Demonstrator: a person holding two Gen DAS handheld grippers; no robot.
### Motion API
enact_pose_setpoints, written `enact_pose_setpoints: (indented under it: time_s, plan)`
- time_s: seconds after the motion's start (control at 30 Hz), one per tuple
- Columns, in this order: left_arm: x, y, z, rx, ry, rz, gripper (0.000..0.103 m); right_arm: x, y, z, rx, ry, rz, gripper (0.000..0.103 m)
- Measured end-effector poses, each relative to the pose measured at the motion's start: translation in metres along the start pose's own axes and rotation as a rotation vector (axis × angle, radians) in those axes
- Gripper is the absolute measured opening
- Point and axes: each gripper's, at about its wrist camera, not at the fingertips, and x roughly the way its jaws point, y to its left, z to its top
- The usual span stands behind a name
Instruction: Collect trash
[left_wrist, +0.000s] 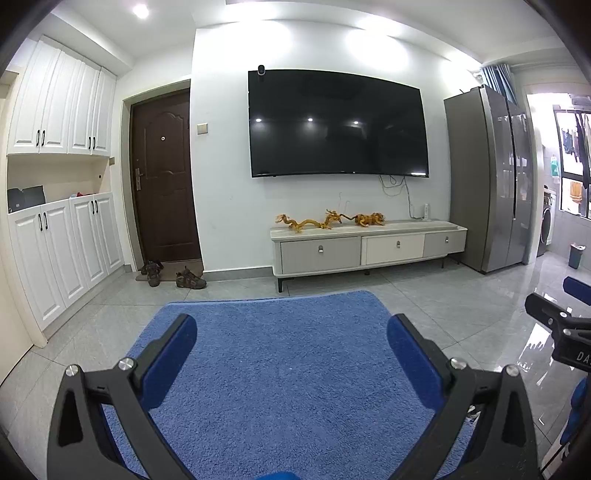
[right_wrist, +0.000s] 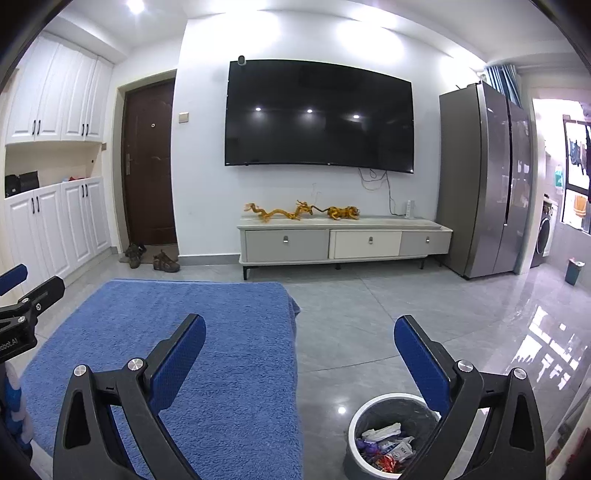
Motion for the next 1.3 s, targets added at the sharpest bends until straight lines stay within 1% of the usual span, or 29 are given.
enact_pose_setpoints:
  time_s: [0.43, 0.7, 1.3]
  plan:
    - [0.008, -0.006, 0.000, 0.012, 0.007, -0.005, 0.103, 0.006, -0.012, 0.002, 0.024, -0.012, -0.043, 0.102]
    - [0.014, -0.008, -0.003, 0.007, 0.023, -0.013, 0.103, 0.011, -0.012, 0.001, 0.021, 0.002, -0.062, 0.102]
    - [0.017, -0.014, -0.002, 0.024, 0.044, -0.020, 0.103, 0.014, -0.020, -0.003, 0.040, 0.011, -0.071, 0.102]
